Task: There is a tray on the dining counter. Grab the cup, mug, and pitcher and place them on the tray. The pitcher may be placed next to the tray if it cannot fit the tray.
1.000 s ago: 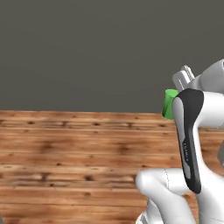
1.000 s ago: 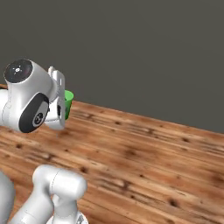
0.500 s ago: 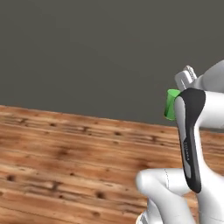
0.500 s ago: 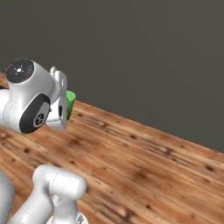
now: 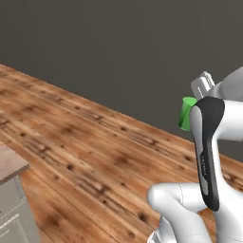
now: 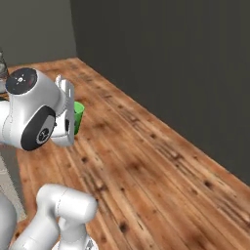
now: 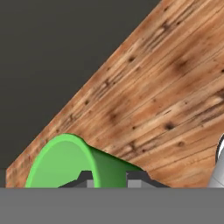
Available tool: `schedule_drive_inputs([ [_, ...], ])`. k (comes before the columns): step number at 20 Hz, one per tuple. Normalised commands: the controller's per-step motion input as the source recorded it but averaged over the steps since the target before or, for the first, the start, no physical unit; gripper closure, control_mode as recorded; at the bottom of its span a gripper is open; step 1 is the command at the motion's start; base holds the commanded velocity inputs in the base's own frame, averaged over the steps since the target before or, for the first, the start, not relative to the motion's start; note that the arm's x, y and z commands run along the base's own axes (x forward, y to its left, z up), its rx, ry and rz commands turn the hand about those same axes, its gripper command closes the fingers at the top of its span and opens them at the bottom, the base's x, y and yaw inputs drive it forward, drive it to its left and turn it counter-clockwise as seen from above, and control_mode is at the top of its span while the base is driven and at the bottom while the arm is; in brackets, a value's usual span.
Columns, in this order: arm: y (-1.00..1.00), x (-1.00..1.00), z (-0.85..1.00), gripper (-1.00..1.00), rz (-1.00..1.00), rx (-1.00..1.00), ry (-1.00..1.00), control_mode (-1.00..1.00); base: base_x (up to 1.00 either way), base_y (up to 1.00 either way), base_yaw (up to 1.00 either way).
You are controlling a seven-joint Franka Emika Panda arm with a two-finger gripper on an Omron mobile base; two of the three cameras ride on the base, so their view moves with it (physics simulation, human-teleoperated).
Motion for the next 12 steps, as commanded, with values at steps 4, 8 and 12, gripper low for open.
schedule_drive_inputs([
  [4,0.00,0.00,0.00,1.00,0.00,0.00,0.00,1.00,0.22,-0.69,0.61],
  [8,0.00,0.00,0.00,1.00,0.00,0.00,0.00,1.00,0.13,-0.79,0.49],
  [12,0.00,0.00,0.00,1.00,0.00,0.00,0.00,1.00,0.09,-0.91,0.41],
])
